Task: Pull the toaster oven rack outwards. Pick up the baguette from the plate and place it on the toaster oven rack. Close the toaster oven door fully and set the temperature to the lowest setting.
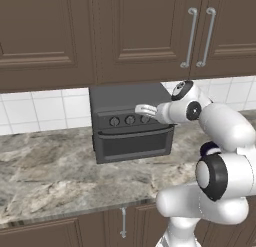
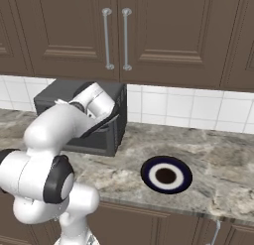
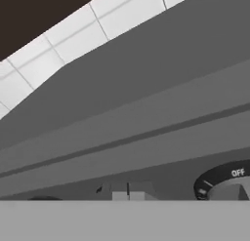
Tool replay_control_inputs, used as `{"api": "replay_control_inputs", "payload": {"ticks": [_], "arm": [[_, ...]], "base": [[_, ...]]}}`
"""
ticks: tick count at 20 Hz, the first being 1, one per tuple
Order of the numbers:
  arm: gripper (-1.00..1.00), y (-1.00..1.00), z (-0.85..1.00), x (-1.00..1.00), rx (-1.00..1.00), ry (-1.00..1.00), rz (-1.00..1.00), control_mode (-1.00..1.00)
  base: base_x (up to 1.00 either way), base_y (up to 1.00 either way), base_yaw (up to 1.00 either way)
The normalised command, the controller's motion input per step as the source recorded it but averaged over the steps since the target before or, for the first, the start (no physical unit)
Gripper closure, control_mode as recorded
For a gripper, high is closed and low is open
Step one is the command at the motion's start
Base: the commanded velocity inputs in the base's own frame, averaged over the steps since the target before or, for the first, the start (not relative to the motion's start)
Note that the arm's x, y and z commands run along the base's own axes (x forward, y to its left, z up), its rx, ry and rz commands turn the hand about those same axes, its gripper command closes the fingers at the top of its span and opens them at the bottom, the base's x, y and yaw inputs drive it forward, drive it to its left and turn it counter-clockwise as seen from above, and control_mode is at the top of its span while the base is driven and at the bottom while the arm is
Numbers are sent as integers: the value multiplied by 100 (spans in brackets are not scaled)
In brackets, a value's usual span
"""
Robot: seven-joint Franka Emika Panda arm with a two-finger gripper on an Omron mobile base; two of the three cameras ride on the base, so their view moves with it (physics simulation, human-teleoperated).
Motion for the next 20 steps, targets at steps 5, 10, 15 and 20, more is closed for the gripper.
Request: {"api": "replay_control_inputs", "payload": {"ticks": [5, 10, 15, 20], "arm": [[100, 100, 0, 47, -15, 14, 11, -100], [100, 100, 0, 37, -19, 13, 12, -100], [100, 100, 0, 12, -20, 13, 15, -100], [100, 49, 17, 1, -24, 6, 7, -100]], "base": [[0, 0, 0], [0, 0, 0], [0, 0, 0], [0, 0, 0]]}}
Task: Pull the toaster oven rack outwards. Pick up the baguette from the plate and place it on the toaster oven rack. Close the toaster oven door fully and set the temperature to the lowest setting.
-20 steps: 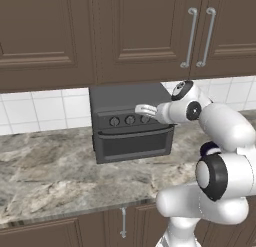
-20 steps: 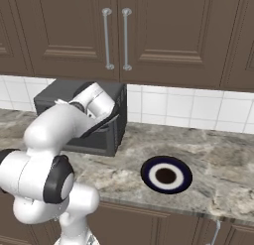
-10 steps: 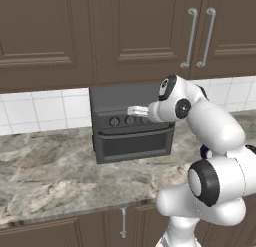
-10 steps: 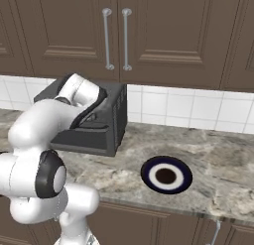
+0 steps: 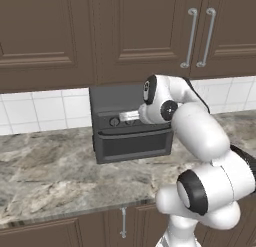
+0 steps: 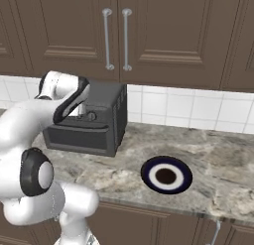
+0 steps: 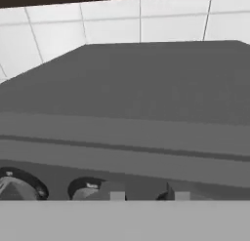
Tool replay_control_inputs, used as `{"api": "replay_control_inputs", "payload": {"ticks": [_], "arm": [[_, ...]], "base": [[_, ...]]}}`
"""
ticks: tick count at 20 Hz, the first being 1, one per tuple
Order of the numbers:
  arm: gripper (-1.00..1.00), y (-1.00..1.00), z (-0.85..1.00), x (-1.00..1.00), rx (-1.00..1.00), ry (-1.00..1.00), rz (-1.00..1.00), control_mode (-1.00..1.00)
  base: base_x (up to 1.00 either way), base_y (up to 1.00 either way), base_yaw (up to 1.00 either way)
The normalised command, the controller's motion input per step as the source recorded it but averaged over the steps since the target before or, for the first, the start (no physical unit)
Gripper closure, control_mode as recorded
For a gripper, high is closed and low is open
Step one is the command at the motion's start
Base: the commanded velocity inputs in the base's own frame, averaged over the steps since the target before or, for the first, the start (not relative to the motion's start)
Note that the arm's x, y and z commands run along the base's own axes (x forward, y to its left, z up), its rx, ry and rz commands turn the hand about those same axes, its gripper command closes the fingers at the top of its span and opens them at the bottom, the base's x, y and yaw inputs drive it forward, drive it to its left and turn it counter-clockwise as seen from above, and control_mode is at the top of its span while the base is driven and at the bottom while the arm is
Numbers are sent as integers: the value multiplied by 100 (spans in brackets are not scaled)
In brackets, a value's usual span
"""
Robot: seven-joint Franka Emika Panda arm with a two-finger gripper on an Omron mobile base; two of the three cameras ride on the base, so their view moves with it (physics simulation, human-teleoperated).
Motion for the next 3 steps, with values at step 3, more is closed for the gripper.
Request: {"api": "replay_control_inputs", "payload": {"ticks": [3], "arm": [[100, -19, 67, 0, -21, 0, 0, -100]], "base": [[0, 0, 0]]}}
